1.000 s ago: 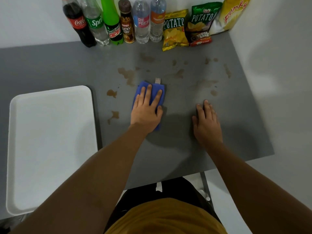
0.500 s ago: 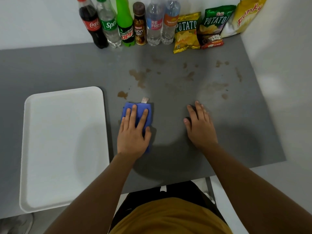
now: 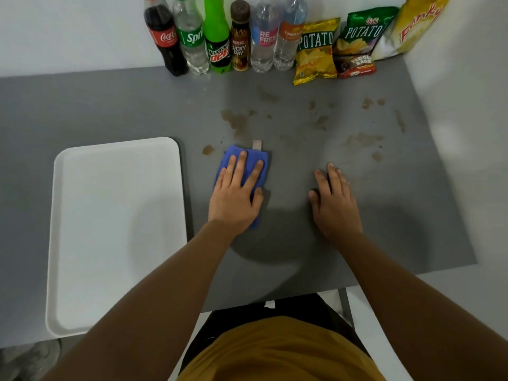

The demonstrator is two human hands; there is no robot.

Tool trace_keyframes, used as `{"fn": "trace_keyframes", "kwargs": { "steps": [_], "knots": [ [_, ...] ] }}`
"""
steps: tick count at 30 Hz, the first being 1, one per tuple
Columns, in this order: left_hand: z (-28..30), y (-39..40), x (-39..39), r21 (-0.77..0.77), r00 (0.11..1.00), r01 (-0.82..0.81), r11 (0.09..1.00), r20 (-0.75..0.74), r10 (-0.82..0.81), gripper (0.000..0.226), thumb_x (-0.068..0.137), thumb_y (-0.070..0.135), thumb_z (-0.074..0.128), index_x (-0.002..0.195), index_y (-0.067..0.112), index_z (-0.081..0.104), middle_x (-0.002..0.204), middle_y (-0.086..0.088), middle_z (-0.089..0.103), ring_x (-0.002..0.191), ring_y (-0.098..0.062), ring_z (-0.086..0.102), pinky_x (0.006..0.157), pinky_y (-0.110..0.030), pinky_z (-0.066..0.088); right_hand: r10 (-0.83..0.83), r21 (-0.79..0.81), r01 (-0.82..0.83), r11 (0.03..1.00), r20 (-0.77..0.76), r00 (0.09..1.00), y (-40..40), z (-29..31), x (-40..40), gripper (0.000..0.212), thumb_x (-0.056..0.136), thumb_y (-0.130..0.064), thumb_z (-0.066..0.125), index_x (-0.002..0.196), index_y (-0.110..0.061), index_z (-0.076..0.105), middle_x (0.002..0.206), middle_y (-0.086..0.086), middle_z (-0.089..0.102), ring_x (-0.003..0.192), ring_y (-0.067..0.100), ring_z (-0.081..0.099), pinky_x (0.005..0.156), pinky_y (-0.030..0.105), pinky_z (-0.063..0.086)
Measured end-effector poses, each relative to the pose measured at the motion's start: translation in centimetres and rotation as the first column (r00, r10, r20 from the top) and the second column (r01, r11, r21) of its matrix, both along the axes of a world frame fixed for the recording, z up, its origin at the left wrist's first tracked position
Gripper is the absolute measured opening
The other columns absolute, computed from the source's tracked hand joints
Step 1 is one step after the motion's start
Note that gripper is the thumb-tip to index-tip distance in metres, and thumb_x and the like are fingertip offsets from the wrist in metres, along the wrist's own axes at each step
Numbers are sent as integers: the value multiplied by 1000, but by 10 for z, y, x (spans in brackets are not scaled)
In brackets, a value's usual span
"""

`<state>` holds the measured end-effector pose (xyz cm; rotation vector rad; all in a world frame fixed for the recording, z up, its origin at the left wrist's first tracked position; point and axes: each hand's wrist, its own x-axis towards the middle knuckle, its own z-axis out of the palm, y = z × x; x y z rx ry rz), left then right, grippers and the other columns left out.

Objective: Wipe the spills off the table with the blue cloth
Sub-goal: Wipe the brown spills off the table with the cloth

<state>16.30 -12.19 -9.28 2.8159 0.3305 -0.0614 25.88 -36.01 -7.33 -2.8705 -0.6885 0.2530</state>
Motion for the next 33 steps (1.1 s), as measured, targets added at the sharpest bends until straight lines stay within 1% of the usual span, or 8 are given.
{"fn": "trace_keyframes", "kwargs": {
  "steps": [4,10,16,19,24,28,30,33],
  "knots": [
    [-2,-2,-31,-15,999,52,999,-13,-53,65,104,54,24,161,38,-4,171,1,-9,157,-24,-10,126,-41,-1,-12,13,11,1000,17,1000,2,0,-1,55,108,-36,40,157,-12,34,167,17,21,155,36,18,124,53,21],
    [-1,7,-42,-10,983,-180,984,-21,180,67,102,52,26,161,37,-4,171,-5,-3,157,-28,-6,124,-43,-2,-9,10,9,1000,55,998,2,-3,-1,53,108,-35,41,154,-11,37,165,18,27,152,38,24,121,54,27],
    [-2,35,-4,38,965,-259,965,-24,260,67,101,52,24,162,34,0,170,-8,0,157,-34,3,125,-45,5,-34,-6,34,999,61,998,5,-5,-2,51,108,-35,41,154,-13,37,164,17,28,151,38,25,120,55,29],
    [0,55,34,42,970,-242,969,-25,243,67,102,50,25,162,33,2,170,-10,2,156,-35,4,125,-48,8,-59,-12,59,998,38,998,7,-3,-2,52,108,-39,38,154,-16,35,165,15,26,152,36,24,121,53,27],
    [1,59,77,45,989,-142,989,-44,144,66,103,51,25,162,33,1,170,-10,-3,157,-33,-3,126,-47,1,-30,-5,31,1000,38,999,15,1,2,55,107,-43,37,155,-15,37,165,16,27,151,38,27,122,53,27],
    [5,53,71,35,999,-29,999,-17,30,63,105,47,30,162,32,8,170,-10,4,157,-32,1,127,-49,9,-25,-12,25,1000,-21,999,26,2,7,59,107,-50,30,159,-20,30,170,11,15,156,31,13,126,49,15],
    [4,49,58,24,1000,6,1000,-11,-5,63,105,48,29,162,34,9,171,-8,4,157,-30,1,127,-47,8,-34,-18,33,999,-49,998,29,1,8,60,107,-52,27,160,-23,27,171,9,10,157,29,7,127,47,10],
    [0,43,35,13,997,-74,997,-7,74,64,104,50,31,161,38,6,171,-6,3,157,-28,1,126,-44,5,-42,-11,41,999,-51,998,27,1,7,60,107,-51,29,160,-24,26,171,7,8,158,27,6,127,46,8]
  ]
}}
